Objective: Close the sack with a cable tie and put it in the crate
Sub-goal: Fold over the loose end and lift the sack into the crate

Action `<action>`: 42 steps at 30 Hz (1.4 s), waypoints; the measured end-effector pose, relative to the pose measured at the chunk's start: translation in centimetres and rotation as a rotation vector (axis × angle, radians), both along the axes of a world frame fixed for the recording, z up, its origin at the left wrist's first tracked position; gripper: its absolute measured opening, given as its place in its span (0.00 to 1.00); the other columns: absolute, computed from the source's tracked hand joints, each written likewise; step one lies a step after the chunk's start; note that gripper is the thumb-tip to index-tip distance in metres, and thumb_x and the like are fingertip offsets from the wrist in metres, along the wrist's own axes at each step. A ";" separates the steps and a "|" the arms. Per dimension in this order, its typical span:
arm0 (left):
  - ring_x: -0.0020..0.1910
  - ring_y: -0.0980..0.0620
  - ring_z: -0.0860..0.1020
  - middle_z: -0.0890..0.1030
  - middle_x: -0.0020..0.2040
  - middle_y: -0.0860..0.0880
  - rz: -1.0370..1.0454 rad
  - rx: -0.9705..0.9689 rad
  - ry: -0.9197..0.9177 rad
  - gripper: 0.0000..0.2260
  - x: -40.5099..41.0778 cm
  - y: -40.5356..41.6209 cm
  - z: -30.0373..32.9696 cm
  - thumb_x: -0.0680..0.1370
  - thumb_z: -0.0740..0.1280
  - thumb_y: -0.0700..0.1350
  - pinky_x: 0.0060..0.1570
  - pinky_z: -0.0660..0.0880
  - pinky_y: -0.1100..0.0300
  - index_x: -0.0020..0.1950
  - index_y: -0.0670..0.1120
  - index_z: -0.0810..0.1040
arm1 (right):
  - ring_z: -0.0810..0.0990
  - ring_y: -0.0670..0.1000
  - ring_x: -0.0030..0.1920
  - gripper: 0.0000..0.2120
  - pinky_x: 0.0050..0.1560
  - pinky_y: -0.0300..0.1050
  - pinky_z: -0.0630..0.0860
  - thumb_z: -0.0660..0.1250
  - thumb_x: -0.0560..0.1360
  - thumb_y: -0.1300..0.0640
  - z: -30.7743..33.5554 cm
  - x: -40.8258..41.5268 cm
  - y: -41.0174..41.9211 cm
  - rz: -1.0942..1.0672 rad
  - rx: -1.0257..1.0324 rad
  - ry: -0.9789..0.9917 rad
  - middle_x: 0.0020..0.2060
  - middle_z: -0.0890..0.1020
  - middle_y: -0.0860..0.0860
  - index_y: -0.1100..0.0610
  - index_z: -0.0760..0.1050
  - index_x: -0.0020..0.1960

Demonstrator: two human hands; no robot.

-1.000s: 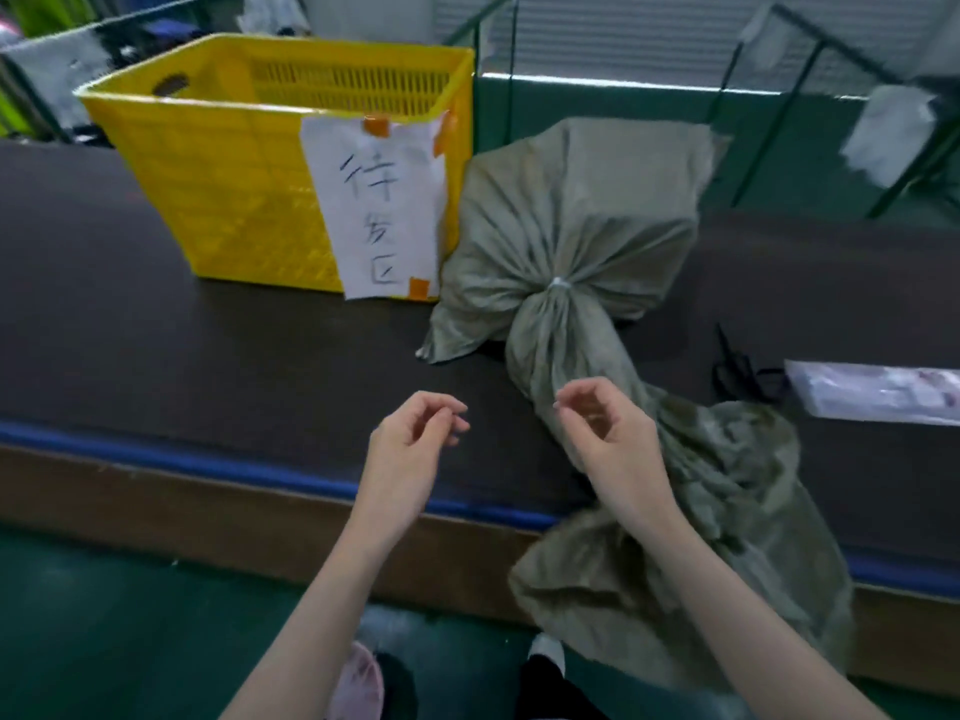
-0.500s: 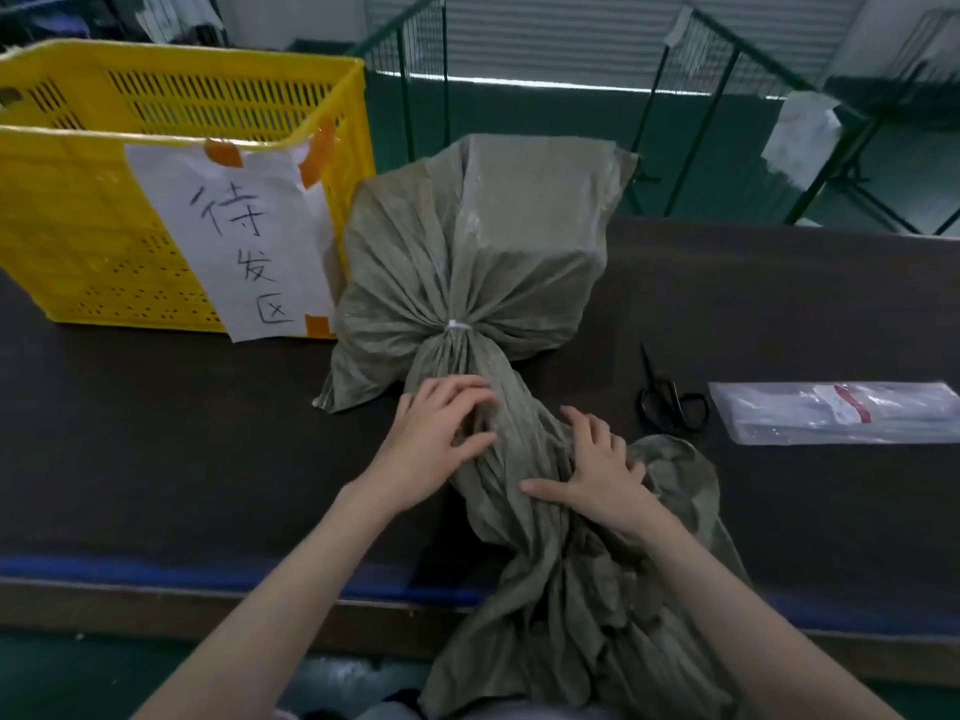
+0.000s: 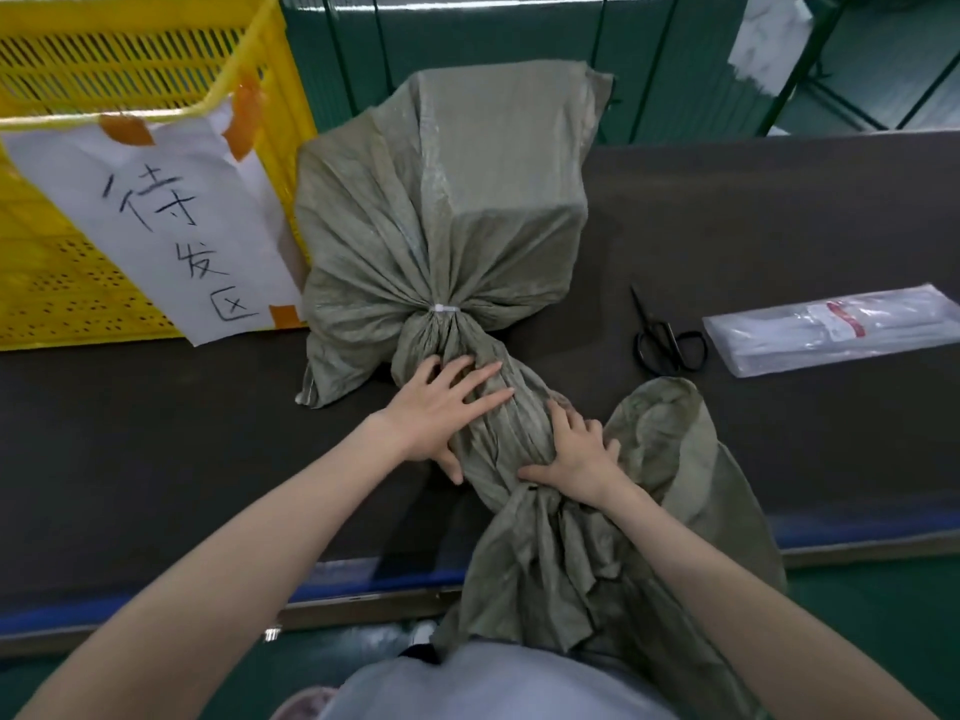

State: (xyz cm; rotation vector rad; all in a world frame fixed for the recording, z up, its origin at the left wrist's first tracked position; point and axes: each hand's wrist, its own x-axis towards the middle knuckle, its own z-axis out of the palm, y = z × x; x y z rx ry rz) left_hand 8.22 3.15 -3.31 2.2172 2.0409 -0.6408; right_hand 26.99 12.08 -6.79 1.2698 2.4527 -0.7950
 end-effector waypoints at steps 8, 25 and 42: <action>0.72 0.39 0.59 0.41 0.79 0.48 -0.010 0.185 0.094 0.49 0.3 1.2 -1.5 0.72 0.70 0.50 0.65 0.61 0.43 0.76 0.52 0.33 | 0.75 0.62 0.56 0.16 0.51 0.55 0.74 0.67 0.69 0.59 1.3 -0.5 -0.5 0.109 0.092 0.231 0.54 0.77 0.58 0.60 0.67 0.55; 0.51 0.47 0.81 0.84 0.48 0.50 0.531 0.750 -1.045 0.13 -2.0 5.5 11.6 0.71 0.59 0.51 0.54 0.77 0.47 0.50 0.53 0.79 | 0.70 0.58 0.57 0.44 0.57 0.56 0.63 0.61 0.66 0.32 16.8 -3.2 5.0 0.231 0.973 0.506 0.58 0.73 0.54 0.56 0.55 0.73; 0.53 0.48 0.82 0.85 0.48 0.48 0.726 0.946 -1.680 0.06 -3.0 4.8 13.2 0.76 0.69 0.41 0.57 0.77 0.52 0.51 0.48 0.82 | 0.65 0.59 0.60 0.21 0.58 0.57 0.59 0.66 0.63 0.65 27.9 -11.9 12.5 0.637 1.559 0.391 0.56 0.77 0.56 0.51 0.75 0.55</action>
